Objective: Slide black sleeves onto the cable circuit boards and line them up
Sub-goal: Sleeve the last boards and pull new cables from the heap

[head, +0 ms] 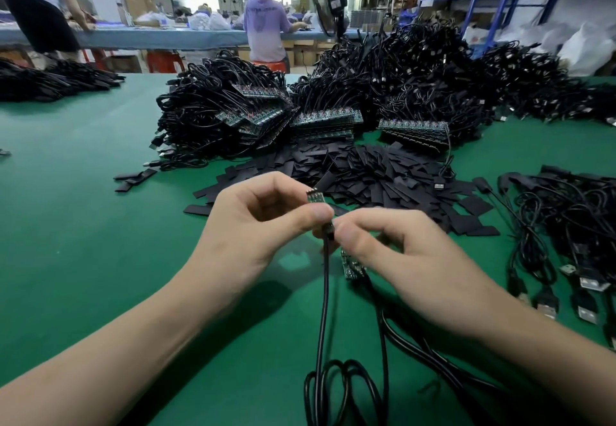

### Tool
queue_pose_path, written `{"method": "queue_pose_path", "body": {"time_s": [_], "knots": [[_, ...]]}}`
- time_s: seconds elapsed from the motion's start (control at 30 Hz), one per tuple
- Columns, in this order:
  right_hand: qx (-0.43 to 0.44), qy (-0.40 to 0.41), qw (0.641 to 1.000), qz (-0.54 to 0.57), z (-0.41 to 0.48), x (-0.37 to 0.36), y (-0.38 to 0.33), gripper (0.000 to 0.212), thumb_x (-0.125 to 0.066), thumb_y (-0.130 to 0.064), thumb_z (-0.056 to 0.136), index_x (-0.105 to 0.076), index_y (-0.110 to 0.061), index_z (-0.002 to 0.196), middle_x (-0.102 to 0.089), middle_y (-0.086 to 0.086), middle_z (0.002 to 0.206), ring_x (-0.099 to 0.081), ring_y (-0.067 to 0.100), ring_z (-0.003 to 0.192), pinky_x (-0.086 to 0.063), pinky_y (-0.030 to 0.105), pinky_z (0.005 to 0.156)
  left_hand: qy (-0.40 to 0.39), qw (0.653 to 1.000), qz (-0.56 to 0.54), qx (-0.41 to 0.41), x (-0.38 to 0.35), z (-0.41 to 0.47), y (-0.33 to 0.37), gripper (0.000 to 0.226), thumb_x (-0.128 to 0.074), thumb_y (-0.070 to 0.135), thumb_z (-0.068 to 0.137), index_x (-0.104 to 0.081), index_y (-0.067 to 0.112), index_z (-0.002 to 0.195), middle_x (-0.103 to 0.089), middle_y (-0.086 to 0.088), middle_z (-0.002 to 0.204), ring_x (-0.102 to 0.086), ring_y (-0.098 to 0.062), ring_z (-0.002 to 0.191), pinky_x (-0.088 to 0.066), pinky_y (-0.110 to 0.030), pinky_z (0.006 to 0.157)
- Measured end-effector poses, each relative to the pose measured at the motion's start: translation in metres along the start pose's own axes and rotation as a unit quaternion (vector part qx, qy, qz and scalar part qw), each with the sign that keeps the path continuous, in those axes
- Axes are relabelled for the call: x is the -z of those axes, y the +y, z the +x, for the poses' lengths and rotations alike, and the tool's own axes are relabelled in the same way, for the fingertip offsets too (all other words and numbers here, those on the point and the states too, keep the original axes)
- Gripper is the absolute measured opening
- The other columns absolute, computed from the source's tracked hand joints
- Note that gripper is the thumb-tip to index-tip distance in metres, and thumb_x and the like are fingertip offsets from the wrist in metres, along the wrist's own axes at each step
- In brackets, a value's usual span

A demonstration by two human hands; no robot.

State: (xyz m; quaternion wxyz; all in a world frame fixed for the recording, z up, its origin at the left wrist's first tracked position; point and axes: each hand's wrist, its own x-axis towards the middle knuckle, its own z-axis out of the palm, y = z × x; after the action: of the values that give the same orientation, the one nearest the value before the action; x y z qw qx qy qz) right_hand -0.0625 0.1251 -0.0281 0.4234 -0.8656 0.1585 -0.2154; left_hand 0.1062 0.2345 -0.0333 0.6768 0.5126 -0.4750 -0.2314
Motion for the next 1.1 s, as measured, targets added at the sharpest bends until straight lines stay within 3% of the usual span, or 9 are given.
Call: {"method": "queue_pose_path", "body": {"time_s": [0.13,0.27,0.33,0.4,0.47,0.57,0.73,0.97,1.1], "knots": [[-0.068,-0.094,0.967,0.225,-0.001,-0.006,-0.007,0.024,-0.063,-0.027,0.094,-0.068,-0.004,0.098,-0.077,0.011,0.080,-0.067,0.015,0.063,-0.050,0.022,0.052,-0.010,0.998,0.069,-0.002,-0.005,-0.001,-0.006,0.016,-0.082,0.040,0.070,-0.074,0.029,0.079,-0.073,-0.006,0.075,-0.064,-0.012,0.071,-0.051,-0.023,0.069],[-0.117,-0.074,0.924,0.355,0.002,0.011,-0.006,0.017,-0.066,-0.029,0.087,-0.077,-0.018,0.081,-0.068,0.007,0.065,-0.061,0.013,0.050,-0.050,0.020,0.044,0.060,0.978,0.200,-0.012,0.010,0.007,-0.014,0.015,-0.068,0.041,0.092,-0.075,0.028,0.090,-0.073,0.012,0.081,-0.064,-0.002,0.076,-0.048,-0.013,0.072],[-0.123,-0.055,0.907,0.399,0.003,0.022,-0.006,0.016,-0.067,-0.030,0.083,-0.080,-0.021,0.080,-0.063,0.002,0.060,-0.058,0.010,0.046,-0.048,0.017,0.040,0.089,0.930,0.355,-0.017,0.024,0.011,-0.017,0.007,-0.069,0.033,0.095,-0.073,0.031,0.100,-0.072,0.015,0.089,-0.064,-0.003,0.085,-0.046,-0.013,0.075],[-0.128,-0.037,0.894,0.427,0.003,0.028,-0.007,0.017,-0.066,-0.031,0.082,-0.080,-0.023,0.079,-0.057,-0.003,0.055,-0.054,0.006,0.043,-0.043,0.015,0.036,0.070,0.873,0.483,-0.005,0.037,0.014,-0.023,0.022,-0.068,0.028,0.095,-0.070,0.028,0.117,-0.070,0.012,0.105,-0.061,-0.010,0.101,-0.046,-0.021,0.087],[-0.132,-0.032,0.885,0.444,0.002,0.030,-0.008,0.019,-0.065,-0.032,0.083,-0.080,-0.024,0.076,-0.054,-0.006,0.052,-0.050,0.003,0.039,-0.039,0.013,0.034,0.044,0.841,0.539,0.022,0.043,0.016,-0.027,0.035,-0.068,0.029,0.095,-0.066,0.025,0.130,-0.066,0.005,0.121,-0.057,-0.018,0.117,-0.046,-0.036,0.101],[-0.126,-0.099,0.868,0.471,0.000,0.031,-0.009,0.018,-0.066,-0.031,0.090,-0.078,-0.022,0.080,-0.056,-0.006,0.051,-0.051,0.001,0.037,-0.042,0.014,0.033,0.029,0.822,0.568,0.028,0.046,0.015,-0.027,0.037,-0.067,0.032,0.096,-0.066,0.027,0.133,-0.062,0.005,0.130,-0.054,-0.021,0.124,-0.047,-0.042,0.103],[-0.134,-0.231,0.826,0.496,-0.002,0.035,-0.002,0.019,-0.060,-0.027,0.096,-0.074,-0.016,0.090,-0.056,-0.006,0.051,-0.051,0.001,0.035,-0.045,0.015,0.034,0.011,0.804,0.595,0.007,0.045,0.015,-0.026,0.032,-0.066,0.030,0.097,-0.070,0.030,0.128,-0.062,0.011,0.125,-0.059,-0.018,0.116,-0.050,-0.037,0.094],[-0.153,-0.304,0.808,0.482,0.000,0.046,0.010,0.018,-0.069,-0.029,0.097,-0.070,-0.012,0.095,-0.047,-0.009,0.047,-0.042,-0.001,0.035,-0.039,0.014,0.031,-0.002,0.809,0.588,-0.022,0.044,0.017,-0.026,0.010,-0.074,0.027,0.091,-0.074,0.031,0.101,-0.062,0.012,0.101,-0.063,-0.015,0.094,-0.051,-0.035,0.079],[-0.180,-0.391,0.759,0.488,-0.001,0.051,0.011,0.019,-0.062,-0.022,0.102,-0.064,-0.003,0.099,-0.046,-0.008,0.048,-0.042,-0.001,0.037,-0.034,0.014,0.031,0.007,0.810,0.585,-0.031,0.045,0.017,-0.027,0.012,-0.077,0.027,0.088,-0.072,0.030,0.098,-0.064,0.012,0.092,-0.062,-0.016,0.092,-0.051,-0.035,0.078]]}}
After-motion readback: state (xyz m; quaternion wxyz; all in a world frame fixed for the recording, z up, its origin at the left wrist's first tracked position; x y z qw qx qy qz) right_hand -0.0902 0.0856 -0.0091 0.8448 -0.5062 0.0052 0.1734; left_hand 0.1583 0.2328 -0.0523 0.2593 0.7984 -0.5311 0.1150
